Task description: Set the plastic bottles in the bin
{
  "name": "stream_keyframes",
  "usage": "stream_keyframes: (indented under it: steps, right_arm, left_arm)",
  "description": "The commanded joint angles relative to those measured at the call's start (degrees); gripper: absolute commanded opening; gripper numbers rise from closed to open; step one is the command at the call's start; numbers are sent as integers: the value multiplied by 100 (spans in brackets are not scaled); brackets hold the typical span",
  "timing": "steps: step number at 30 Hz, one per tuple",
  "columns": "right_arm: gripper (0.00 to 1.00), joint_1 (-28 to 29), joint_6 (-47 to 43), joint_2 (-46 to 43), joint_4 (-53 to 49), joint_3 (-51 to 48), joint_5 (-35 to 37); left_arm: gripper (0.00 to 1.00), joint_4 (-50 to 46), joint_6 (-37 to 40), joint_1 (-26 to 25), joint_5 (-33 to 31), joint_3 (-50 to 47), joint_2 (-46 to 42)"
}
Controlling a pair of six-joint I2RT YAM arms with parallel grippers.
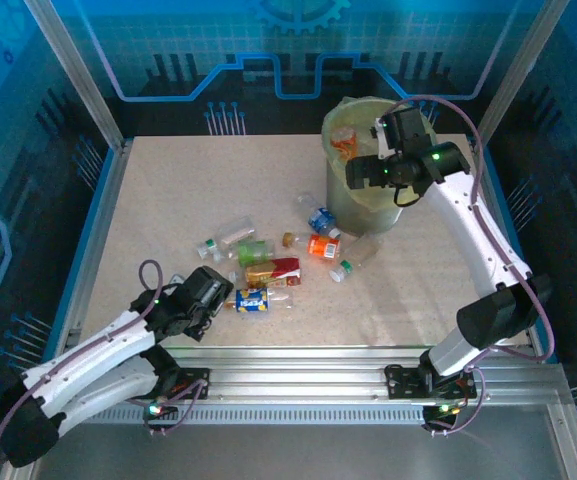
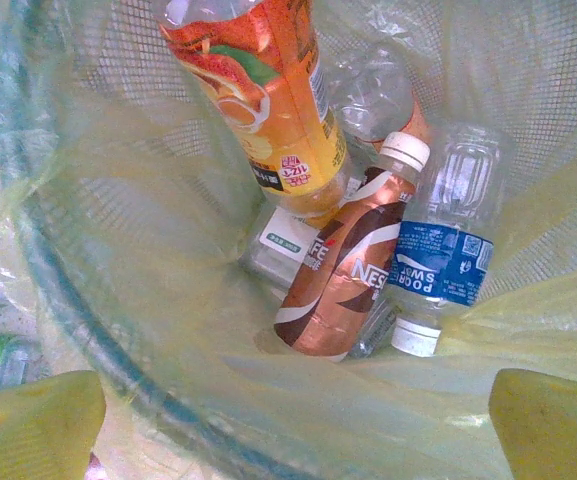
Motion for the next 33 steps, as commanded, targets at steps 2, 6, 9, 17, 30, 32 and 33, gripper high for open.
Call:
stream_keyframes:
  steps: [2, 6, 9, 17, 30, 32, 33]
  right_arm:
    - [100, 80, 101, -103, 26, -175, -98]
    - [100, 93, 101, -92, 79, -239, -140]
    - [100, 93, 101, -78, 105, -263, -185]
    - [100, 99, 101, -43, 132, -318, -262]
    - [100, 108, 171, -65, 159, -393, -361]
    - [100, 110, 172, -72, 151, -391, -365]
    - [100, 107, 180, -74, 157, -390, -361]
  left_arm:
    - [99, 649, -287, -37, 19, -211, 98]
    - [99, 999, -398, -39, 65, -362, 196]
    - [99, 1263, -440, -32, 85, -451, 356]
    - [92, 1574, -537, -31, 176, -470, 868]
    - [80, 1593, -781, -38, 166, -710, 1099]
    - [77, 1670, -798, -31, 136, -759, 1143]
    - [77, 1692, -793, -32, 117, -775, 1168]
